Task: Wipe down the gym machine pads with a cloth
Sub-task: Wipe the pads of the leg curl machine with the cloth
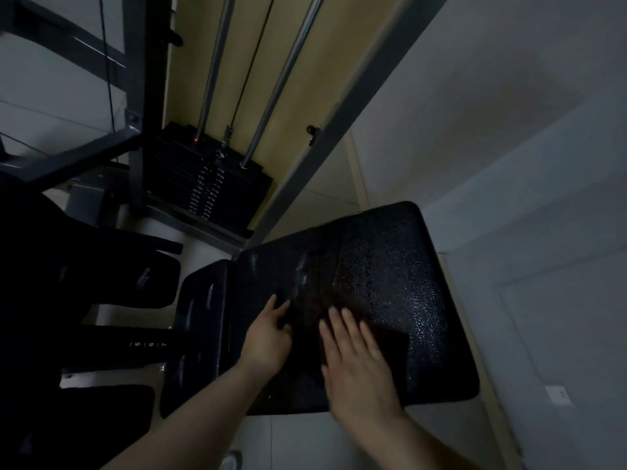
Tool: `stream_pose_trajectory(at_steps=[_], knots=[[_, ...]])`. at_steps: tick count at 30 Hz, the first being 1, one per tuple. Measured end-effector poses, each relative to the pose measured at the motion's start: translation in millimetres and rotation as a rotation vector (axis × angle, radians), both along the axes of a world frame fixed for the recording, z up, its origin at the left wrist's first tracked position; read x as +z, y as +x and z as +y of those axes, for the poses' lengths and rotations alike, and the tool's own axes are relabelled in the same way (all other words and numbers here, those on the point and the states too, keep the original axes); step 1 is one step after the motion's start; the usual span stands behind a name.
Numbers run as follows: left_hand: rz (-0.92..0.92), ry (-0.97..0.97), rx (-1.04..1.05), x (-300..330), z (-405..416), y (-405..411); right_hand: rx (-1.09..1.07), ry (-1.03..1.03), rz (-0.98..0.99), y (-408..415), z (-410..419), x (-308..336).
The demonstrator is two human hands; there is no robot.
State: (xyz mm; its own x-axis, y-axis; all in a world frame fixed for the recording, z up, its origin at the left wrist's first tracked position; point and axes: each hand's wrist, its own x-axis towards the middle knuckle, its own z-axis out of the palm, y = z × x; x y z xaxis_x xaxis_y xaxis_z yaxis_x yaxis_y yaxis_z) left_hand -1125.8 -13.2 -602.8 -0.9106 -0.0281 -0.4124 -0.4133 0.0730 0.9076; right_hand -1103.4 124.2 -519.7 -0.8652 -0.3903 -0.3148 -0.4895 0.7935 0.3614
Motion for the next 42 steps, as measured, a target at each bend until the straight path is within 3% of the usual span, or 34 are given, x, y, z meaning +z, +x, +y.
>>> stream_pose_trajectory(at_steps=[4, 8, 13, 17, 27, 37, 42], knots=[[0.011, 0.022, 0.005, -3.9, -2.2, 6.9, -0.002, 0.028, 0.032, -9.1, 2.9, -1.4], [0.014, -0.003, 0.014, -6.7, -2.1, 10.0, 0.056, 0.101, 0.085, -84.1, -35.6, -3.2], [0.004, 0.022, 0.016, -8.2, 1.2, 10.2, -0.034, 0.159, 0.066, -163.3, -82.6, -20.8], [0.0, 0.013, 0.031, -10.6, -0.2, 10.3, 0.002, 0.158, 0.048, -145.5, -73.2, -15.4], [-0.046, 0.059, 0.099, -9.4, -6.4, 5.0, -0.021, 0.029, -0.006, 20.6, 4.7, -12.9], [-0.036, 0.08, 0.165, -17.0, -6.8, 12.2, -0.005, 0.166, 0.116, -127.6, -72.9, -22.9], [-0.082, 0.146, 0.218, -20.8, -11.9, 15.2, 0.01, 0.106, 0.091, -66.1, -49.3, -29.5]])
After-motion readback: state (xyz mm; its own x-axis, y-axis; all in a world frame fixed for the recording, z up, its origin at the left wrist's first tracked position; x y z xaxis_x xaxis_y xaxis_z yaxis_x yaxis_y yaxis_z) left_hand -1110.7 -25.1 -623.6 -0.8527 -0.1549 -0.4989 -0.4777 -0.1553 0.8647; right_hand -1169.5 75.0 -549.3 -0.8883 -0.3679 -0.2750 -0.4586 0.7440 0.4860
